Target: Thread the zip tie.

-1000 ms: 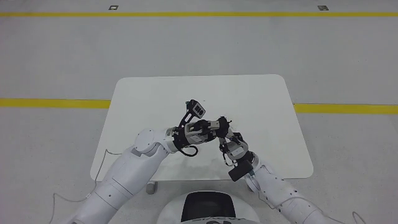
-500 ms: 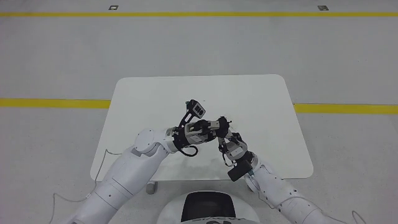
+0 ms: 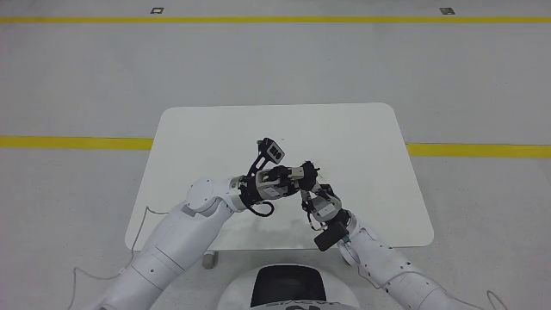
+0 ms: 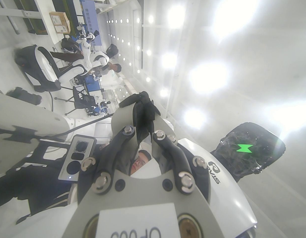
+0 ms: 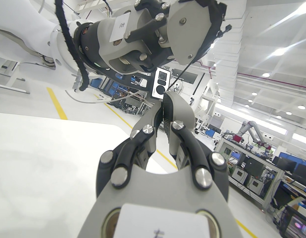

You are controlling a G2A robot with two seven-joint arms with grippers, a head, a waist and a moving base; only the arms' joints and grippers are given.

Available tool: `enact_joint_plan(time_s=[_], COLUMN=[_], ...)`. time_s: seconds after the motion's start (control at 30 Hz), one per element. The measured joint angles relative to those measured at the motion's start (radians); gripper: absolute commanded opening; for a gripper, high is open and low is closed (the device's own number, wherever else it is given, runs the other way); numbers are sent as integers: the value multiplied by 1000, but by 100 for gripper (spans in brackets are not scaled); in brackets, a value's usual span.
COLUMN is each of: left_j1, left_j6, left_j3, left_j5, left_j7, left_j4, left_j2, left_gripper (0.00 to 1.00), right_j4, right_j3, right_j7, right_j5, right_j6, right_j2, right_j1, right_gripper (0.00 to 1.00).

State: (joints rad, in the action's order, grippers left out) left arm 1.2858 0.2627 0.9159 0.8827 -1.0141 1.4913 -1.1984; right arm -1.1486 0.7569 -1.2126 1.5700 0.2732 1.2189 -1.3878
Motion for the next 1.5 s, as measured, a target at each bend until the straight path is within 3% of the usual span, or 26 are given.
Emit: enact_joint_plan(time_s=[1.17, 1.2, 1.23, 1.27, 1.5], left_j1=[0, 0, 0, 0, 0], left_j6=[0, 0, 0, 0, 0], left_j3=[0, 0, 0, 0, 0], left_j5=[0, 0, 0, 0, 0], left_j7=[0, 0, 0, 0, 0], left_j4=[0, 0, 0, 0, 0], left_j2=[0, 0, 0, 0, 0], left_gripper=[0, 0, 0, 0, 0], right_j4=[32, 32, 31, 29, 17], right_j3=[-68, -65, -59, -49, -17], right_j7=[45, 47, 48, 47, 29], right_j5=[0, -3, -8, -18, -38], right_j6=[-19, -18, -16, -14, -26], right_j2=[-1, 0, 0, 0, -5], right_j1=[38, 36, 34, 30, 15], right_gripper=[0, 25, 56, 100, 100])
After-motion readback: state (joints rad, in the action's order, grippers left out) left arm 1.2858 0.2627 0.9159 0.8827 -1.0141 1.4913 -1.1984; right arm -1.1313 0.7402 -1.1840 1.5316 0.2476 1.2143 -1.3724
